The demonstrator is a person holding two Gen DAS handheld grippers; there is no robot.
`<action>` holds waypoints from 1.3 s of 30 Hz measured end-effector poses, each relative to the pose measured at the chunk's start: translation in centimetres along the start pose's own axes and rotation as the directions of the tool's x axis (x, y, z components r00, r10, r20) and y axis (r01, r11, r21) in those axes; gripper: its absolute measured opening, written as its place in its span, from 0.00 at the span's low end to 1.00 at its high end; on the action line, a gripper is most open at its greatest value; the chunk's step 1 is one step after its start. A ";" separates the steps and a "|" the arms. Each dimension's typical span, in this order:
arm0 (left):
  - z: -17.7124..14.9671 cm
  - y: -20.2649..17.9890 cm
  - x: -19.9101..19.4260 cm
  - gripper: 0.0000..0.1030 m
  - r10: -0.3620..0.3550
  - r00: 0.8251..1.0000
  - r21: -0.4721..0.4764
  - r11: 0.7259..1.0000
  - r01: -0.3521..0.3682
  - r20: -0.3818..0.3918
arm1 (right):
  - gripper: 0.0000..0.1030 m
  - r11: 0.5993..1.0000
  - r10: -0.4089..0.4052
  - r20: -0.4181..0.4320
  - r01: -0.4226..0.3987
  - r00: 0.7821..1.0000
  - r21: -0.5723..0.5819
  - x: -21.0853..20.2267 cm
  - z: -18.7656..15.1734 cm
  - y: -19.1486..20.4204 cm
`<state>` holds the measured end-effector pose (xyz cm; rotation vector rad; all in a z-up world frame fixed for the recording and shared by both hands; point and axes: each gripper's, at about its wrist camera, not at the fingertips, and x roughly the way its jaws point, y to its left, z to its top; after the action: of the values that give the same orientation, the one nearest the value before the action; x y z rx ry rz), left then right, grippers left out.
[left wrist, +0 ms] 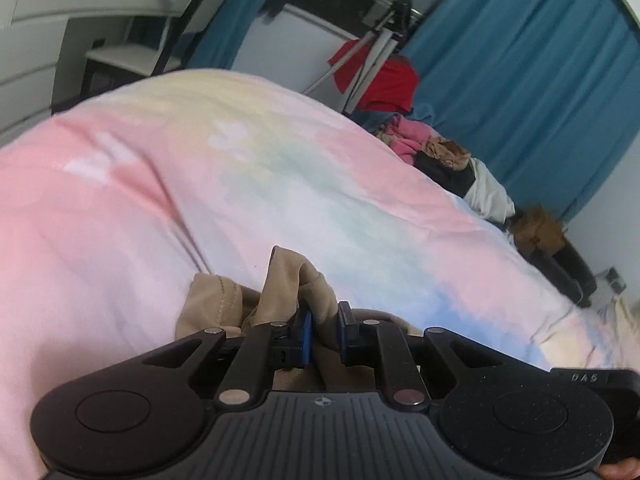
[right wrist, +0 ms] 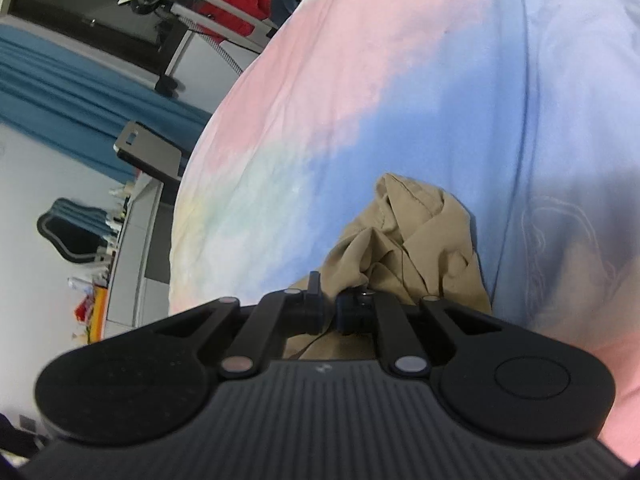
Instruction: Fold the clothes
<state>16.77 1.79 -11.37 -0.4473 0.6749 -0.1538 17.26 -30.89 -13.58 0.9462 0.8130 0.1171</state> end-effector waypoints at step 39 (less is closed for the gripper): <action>-2.3 -4.2 -0.3 0.78 0.129 0.990 0.449 0.882 -0.144 0.065 | 0.27 0.790 -0.097 0.163 0.176 0.982 -0.588 0.5 -2.8 5.9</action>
<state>15.11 -2.72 -10.90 0.0498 0.6123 -0.1641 17.17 -25.24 -10.30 0.2817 0.6617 0.1758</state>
